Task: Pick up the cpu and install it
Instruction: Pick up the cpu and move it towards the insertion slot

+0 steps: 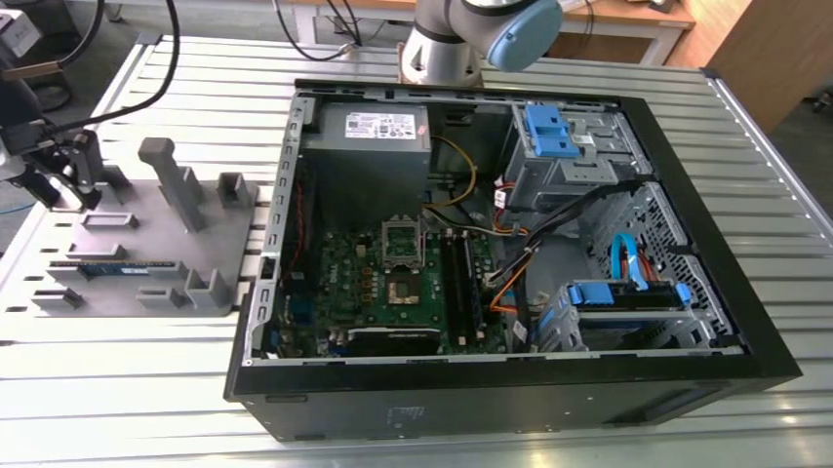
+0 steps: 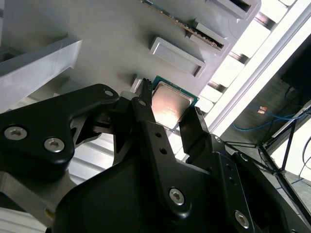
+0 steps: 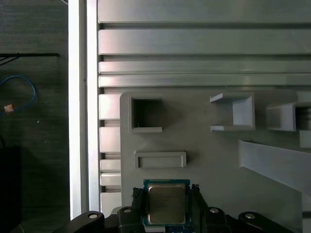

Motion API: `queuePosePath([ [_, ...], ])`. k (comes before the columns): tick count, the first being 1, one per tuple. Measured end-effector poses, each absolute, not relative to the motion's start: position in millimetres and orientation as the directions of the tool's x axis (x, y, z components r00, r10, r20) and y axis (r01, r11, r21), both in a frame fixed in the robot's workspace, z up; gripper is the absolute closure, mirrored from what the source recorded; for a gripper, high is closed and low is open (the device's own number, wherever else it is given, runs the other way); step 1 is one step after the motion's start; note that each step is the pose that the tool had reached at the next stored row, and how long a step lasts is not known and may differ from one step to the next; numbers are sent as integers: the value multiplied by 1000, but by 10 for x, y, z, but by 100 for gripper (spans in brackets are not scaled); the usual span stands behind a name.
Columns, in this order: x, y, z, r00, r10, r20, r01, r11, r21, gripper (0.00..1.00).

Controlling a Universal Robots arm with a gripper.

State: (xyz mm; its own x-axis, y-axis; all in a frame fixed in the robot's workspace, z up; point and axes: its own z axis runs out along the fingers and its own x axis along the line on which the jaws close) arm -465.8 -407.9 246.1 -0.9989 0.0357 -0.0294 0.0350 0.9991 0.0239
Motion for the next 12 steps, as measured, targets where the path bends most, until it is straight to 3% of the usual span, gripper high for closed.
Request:
queuePosePath([
  [12, -4658, -4079, 2510, -999, 36, -30, 35, 999, 24, 53],
])
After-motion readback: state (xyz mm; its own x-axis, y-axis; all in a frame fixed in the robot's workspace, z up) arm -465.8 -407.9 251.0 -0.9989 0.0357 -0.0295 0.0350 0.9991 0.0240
